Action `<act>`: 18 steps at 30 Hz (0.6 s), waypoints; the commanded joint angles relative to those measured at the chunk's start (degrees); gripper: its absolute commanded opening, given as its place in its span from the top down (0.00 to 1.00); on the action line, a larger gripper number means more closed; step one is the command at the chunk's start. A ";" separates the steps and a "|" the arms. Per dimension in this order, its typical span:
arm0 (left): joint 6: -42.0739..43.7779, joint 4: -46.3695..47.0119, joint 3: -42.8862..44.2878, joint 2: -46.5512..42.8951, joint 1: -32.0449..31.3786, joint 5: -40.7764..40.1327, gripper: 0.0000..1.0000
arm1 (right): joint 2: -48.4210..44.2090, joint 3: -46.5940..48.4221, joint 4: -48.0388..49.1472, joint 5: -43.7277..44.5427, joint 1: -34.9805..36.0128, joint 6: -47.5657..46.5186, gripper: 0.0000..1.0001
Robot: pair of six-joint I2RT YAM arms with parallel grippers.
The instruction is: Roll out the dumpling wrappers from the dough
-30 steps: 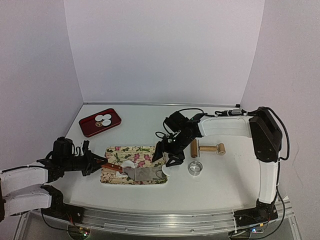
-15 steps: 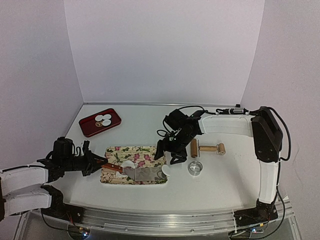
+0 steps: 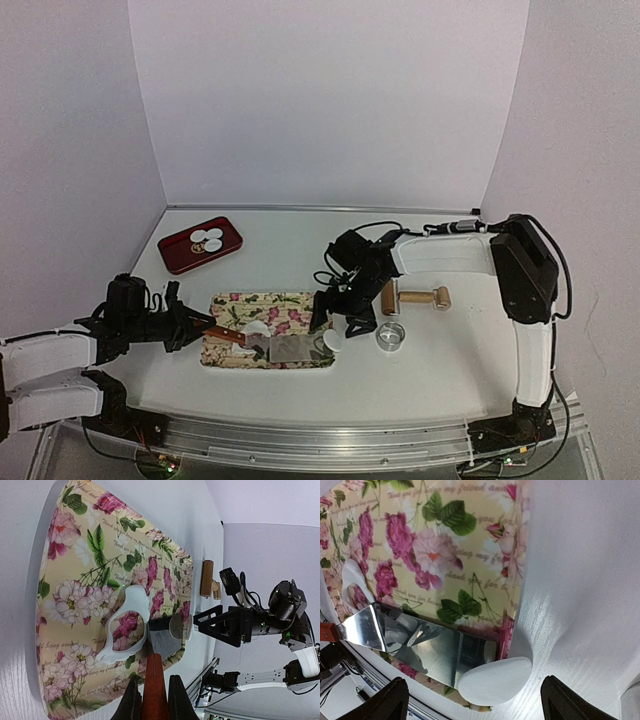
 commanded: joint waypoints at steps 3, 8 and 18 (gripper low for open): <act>0.14 3.35 2.49 -0.81 0.32 1.41 1.00 | 1.22 -2.48 3.17 -1.49 0.45 -0.57 0.06; 0.17 3.30 2.43 -0.82 0.30 1.40 1.00 | 2.50 -2.68 5.50 -4.46 0.38 -0.57 0.06; -0.08 2.95 2.02 -1.72 0.31 1.23 1.00 | 2.34 -2.48 6.55 -8.51 0.61 -0.39 0.07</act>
